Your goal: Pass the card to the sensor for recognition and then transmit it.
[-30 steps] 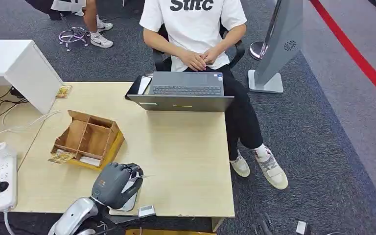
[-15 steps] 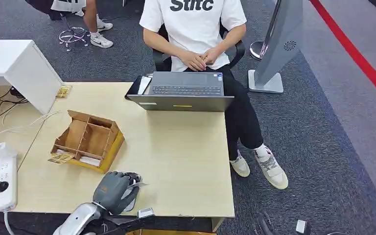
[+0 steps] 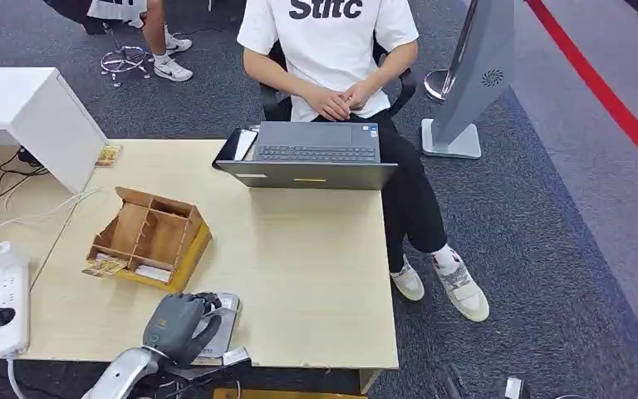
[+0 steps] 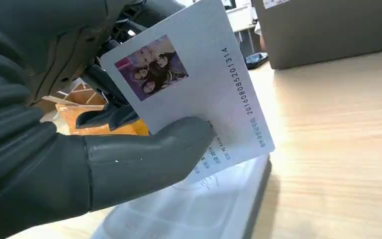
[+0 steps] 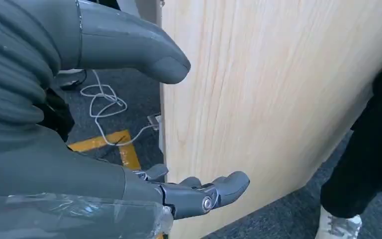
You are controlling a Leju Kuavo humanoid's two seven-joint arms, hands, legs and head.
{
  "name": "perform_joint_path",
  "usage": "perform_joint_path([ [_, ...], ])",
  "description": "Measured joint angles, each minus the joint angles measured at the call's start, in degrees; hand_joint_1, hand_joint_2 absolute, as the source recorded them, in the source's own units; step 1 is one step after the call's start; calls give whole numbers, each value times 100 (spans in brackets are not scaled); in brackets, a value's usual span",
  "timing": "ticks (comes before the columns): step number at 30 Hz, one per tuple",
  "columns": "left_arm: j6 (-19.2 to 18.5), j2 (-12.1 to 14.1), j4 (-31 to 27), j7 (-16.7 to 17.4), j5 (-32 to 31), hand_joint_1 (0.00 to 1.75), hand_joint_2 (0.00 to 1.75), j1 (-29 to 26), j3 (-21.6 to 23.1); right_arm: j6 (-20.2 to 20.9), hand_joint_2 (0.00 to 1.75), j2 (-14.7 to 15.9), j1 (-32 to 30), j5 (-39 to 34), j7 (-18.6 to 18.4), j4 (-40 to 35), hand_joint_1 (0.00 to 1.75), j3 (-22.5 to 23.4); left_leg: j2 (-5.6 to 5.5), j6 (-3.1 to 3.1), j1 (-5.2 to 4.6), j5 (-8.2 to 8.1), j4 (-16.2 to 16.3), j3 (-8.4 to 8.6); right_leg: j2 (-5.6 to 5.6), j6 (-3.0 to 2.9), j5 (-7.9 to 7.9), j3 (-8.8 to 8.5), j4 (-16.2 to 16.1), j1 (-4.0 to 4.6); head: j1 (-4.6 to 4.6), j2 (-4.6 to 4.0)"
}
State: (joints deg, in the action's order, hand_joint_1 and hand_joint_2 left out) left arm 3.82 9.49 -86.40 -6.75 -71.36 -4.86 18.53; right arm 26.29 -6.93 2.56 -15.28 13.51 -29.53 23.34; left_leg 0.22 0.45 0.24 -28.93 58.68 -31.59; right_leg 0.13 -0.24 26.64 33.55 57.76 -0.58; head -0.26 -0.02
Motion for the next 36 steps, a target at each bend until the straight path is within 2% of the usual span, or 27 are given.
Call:
perform_joint_path([
  [10,-52,-46,99,-13,-181,175,175,-127,-135,-33,175,-33,-23,79,-70,-131,0,7,-2,0,0,0,0,0,-3,0,0,-2,0,0,0,0],
  [18,125,-66,192,-11,-223,175,175,-111,-238,-31,175,-48,-23,118,-72,-133,0,9,-2,-4,0,5,0,6,-1,-1,-1,-4,0,0,0,0],
  [21,280,-118,184,-44,-332,175,175,-72,-328,-31,175,-52,-22,153,-83,-164,0,9,-2,-5,0,6,0,7,-2,-1,-1,-4,0,1,0,0],
  [25,245,-221,90,-50,-420,175,175,92,-452,-35,175,-52,35,162,-153,-186,0,35,-5,-5,0,10,0,4,-4,-2,-2,-5,1,0,0,0],
  [28,427,-308,6,-131,-509,175,175,126,-544,-48,175,-52,47,241,-153,-186,0,79,-5,-5,-1,11,1,5,-4,-2,-3,-2,1,0,2,0],
  [32,507,-396,-297,-155,-638,175,175,502,-666,-87,175,-57,81,402,-153,-184,0,101,-18,-5,0,14,1,0,-18,-2,-4,-2,1,1,0,0],
  [36,435,-420,-476,-84,-780,175,175,1307,-762,-100,175,-57,138,535,-170,-166,0,103,-24,-9,1,31,1,-4,-25,-8,-15,-2,1,2,2,0],
])
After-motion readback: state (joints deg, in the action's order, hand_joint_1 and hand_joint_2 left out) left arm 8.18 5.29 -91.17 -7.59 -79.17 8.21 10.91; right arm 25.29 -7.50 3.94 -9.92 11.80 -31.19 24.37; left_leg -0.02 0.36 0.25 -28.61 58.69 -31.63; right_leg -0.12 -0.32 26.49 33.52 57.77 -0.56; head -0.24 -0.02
